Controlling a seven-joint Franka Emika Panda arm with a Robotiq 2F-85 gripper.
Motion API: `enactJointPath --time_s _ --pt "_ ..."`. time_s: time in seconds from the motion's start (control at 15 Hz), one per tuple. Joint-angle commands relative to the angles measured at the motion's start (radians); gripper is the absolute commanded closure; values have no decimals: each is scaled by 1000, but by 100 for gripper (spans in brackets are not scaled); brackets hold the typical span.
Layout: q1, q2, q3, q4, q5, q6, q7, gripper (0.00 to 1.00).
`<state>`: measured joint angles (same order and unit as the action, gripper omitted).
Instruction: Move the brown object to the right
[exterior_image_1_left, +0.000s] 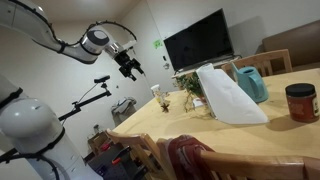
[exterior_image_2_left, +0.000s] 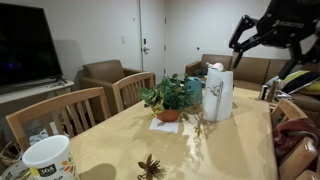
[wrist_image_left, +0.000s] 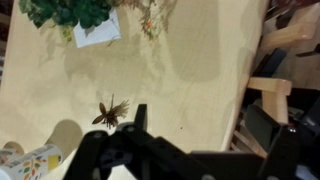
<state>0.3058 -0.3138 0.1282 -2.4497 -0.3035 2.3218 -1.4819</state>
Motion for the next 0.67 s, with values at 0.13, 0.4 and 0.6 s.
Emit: enactJointPath --time_s 0.13,0.4,0.6 --pt "62 185 -25 26 263 333 -249 0" --pt "166 338 -30 114 616 418 -582 0" --pt "65 415 88 208 784 361 -797 0"
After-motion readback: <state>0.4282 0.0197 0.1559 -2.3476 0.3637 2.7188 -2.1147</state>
